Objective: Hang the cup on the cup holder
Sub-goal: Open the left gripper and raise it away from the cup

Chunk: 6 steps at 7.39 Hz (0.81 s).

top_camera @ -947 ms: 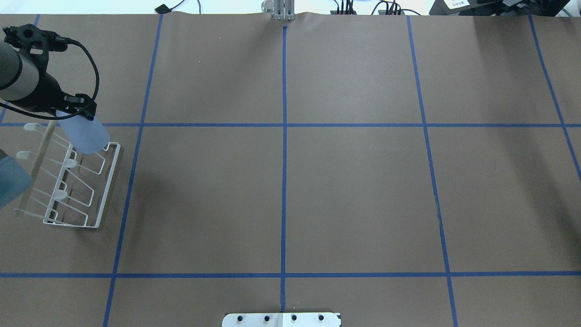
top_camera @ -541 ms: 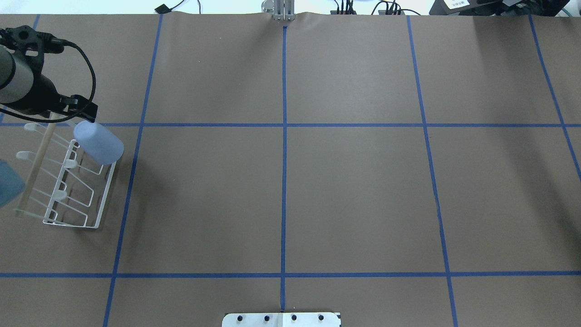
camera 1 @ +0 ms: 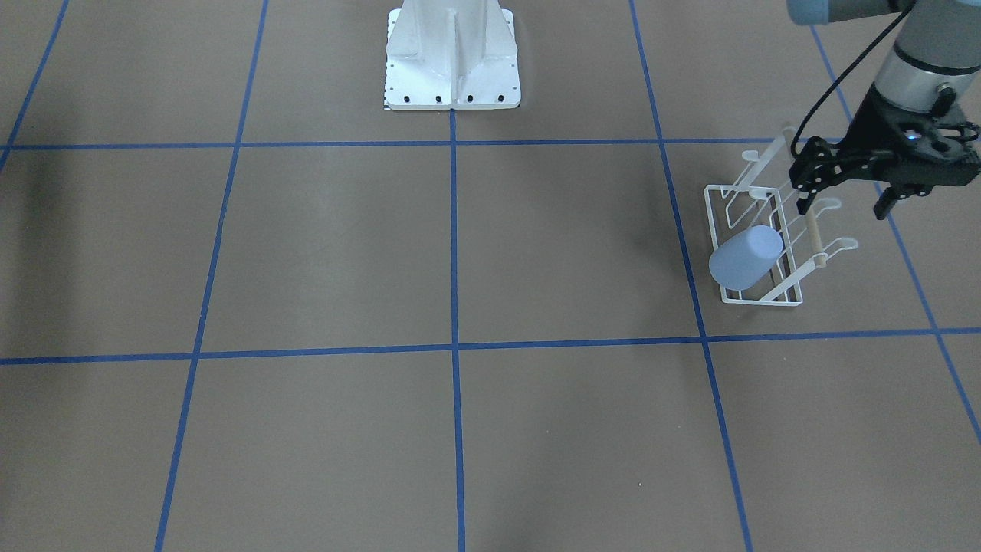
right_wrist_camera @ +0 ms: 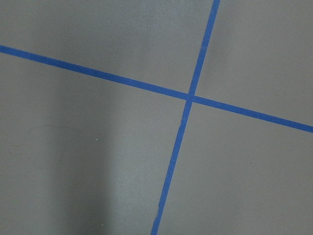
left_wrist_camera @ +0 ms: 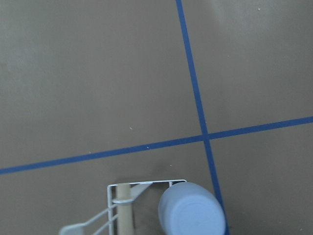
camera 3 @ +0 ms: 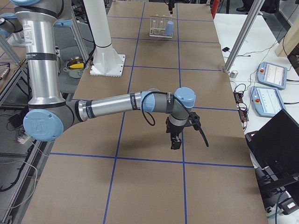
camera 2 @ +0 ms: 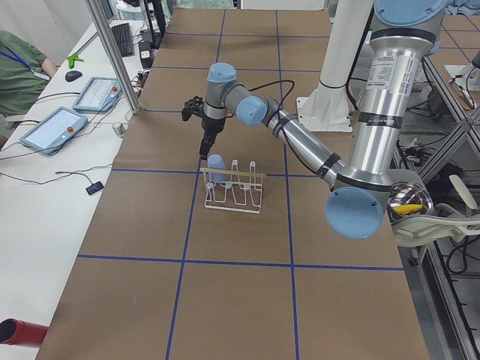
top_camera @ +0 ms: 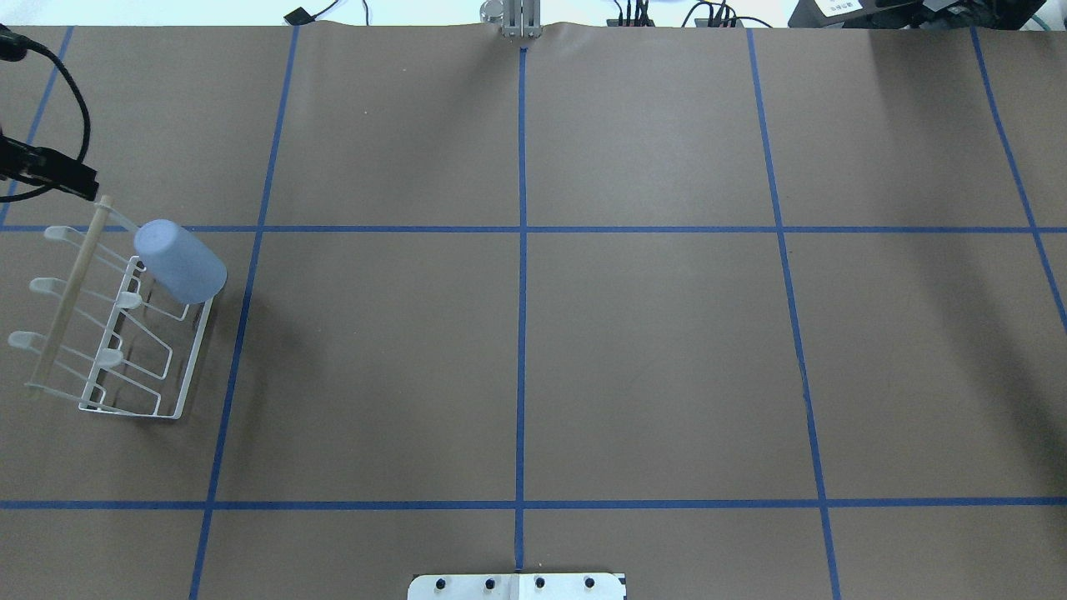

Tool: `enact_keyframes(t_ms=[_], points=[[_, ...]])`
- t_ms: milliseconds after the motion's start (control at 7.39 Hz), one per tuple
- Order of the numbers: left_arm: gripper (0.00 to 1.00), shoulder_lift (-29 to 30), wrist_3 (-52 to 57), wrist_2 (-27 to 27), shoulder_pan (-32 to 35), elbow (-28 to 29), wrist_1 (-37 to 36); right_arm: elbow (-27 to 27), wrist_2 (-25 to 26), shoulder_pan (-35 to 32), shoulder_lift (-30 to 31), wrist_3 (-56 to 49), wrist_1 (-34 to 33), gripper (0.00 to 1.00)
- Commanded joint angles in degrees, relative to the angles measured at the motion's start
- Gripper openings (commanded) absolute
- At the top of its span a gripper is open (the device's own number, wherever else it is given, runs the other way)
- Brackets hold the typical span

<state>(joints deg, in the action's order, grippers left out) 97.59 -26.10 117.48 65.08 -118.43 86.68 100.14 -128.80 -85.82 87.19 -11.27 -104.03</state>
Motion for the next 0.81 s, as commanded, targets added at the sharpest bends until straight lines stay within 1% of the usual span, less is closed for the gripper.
enact_keyframes(t_ms=[0, 135, 271, 406, 541, 676], points=[[0.99, -4.76, 14.61, 8.07, 11.68, 5.02, -0.02, 0.05, -0.05, -2.06, 0.09, 0.19, -0.03, 1.0], [0.99, -6.69, 23.11, 11.33, 17.91, 10.62, 1.2, -0.04, -0.14, -2.95, 0.26, 0.19, -0.12, 1.0], [0.99, -6.62, 25.63, 11.8, 21.02, 16.33, 1.3, -0.12, -0.05, -3.74, 0.52, 0.19, -0.21, 1.0], [0.99, -6.28, 26.27, 11.89, 22.53, 19.43, 1.56, -0.21, 0.04, -4.01, 0.96, 0.19, -0.3, 1.0], [0.99, -7.14, 27.14, 11.81, 24.11, 19.73, 2.52, -0.91, 0.04, -4.01, 1.49, 0.19, -0.3, 1.0], [0.99, -8.19, 27.24, 11.55, 24.56, 22.25, 3.14, -1.78, 0.04, -4.01, 2.19, 0.19, -0.12, 1.0]])
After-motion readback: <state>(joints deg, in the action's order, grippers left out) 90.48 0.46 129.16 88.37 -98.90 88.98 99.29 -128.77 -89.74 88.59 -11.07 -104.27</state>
